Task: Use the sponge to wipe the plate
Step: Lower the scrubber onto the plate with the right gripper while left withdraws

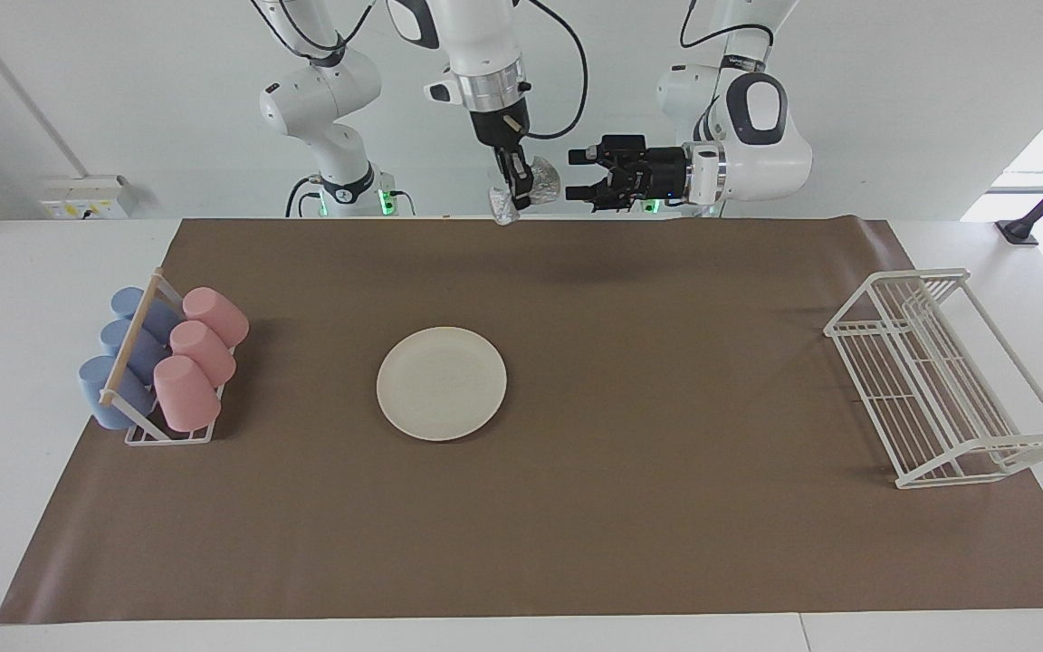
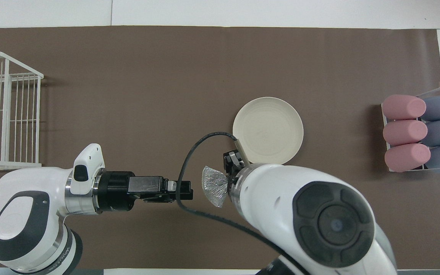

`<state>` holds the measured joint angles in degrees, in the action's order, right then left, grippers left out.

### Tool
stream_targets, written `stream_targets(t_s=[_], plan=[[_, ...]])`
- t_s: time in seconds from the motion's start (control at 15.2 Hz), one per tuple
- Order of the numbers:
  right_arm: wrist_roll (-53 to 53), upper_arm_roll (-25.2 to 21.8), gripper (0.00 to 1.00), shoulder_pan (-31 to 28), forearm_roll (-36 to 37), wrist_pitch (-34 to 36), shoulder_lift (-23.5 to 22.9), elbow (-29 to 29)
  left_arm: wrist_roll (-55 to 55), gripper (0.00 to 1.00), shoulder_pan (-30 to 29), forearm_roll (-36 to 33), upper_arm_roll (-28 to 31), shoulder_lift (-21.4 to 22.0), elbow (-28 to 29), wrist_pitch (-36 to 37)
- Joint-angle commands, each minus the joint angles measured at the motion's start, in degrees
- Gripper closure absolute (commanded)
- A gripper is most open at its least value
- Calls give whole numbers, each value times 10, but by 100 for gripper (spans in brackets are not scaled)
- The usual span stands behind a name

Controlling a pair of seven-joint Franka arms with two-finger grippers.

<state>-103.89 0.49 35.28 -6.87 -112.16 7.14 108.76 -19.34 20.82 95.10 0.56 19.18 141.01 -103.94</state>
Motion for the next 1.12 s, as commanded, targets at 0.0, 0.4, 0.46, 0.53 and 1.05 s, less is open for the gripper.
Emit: stream_targets(t_s=[0.0, 0.4, 0.46, 0.53, 1.05], plan=[[106, 2, 100, -50, -10, -92, -36, 57, 25, 0, 0, -38, 6, 18, 15, -14], [192, 2, 100, -91, -10, -344, -159, 156, 112, 0, -53, -162, 5, 18, -10, -14], [193, 2, 100, -89, -10, -363, -182, 156, 120, 0, -55, -178, 5, 17, -14, -14], [192, 2, 100, -87, -10, -381, -203, 156, 127, 0, -56, -205, 6, 17, -18, -14], [290, 2, 100, -126, -10, -405, -230, 174, 127, 0, -98, -482, 6, 11, -44, -13]])
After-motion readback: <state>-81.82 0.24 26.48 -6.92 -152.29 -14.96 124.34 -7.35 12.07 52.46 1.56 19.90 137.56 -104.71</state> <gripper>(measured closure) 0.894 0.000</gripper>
